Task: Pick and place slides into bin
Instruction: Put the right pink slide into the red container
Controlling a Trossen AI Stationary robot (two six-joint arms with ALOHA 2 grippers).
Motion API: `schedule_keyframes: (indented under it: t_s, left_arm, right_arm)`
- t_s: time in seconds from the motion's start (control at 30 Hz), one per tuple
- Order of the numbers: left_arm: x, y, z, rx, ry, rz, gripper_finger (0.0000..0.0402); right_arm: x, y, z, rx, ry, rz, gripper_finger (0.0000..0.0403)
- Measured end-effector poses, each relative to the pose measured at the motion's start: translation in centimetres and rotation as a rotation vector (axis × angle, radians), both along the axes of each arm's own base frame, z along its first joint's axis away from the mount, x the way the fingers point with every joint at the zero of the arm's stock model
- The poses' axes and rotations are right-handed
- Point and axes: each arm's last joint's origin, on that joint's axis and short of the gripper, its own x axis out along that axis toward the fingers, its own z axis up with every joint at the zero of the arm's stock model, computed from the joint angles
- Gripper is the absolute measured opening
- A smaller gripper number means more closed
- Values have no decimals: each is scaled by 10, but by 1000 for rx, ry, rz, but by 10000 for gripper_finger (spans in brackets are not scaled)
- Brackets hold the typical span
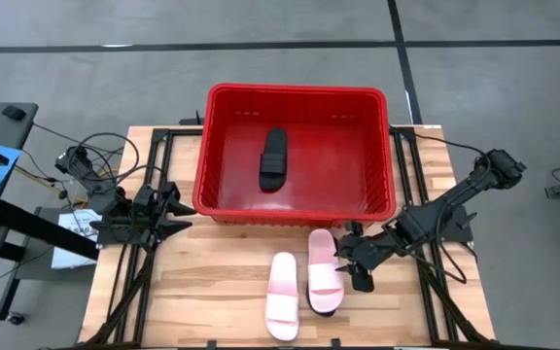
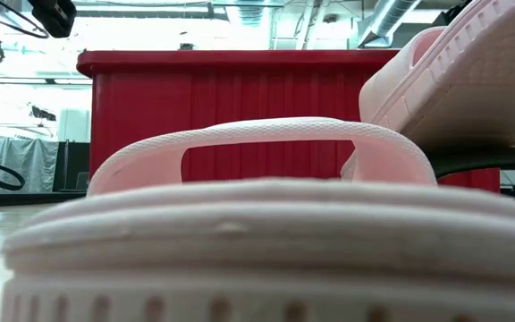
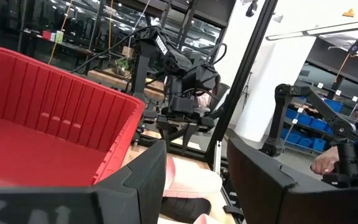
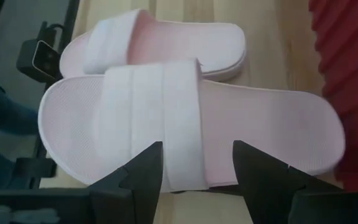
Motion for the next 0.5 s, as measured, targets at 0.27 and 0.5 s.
schedule_keyframes:
  t_s: [0.27,0.5]
  left_arm:
    - [0,0,0,-2,0,0,160]
    - [0,0,0,-3,0,0,160]
  right_arm:
    - [3,-6,0,19,16,18,184]
    - [3,-6,0,27,25,30,183]
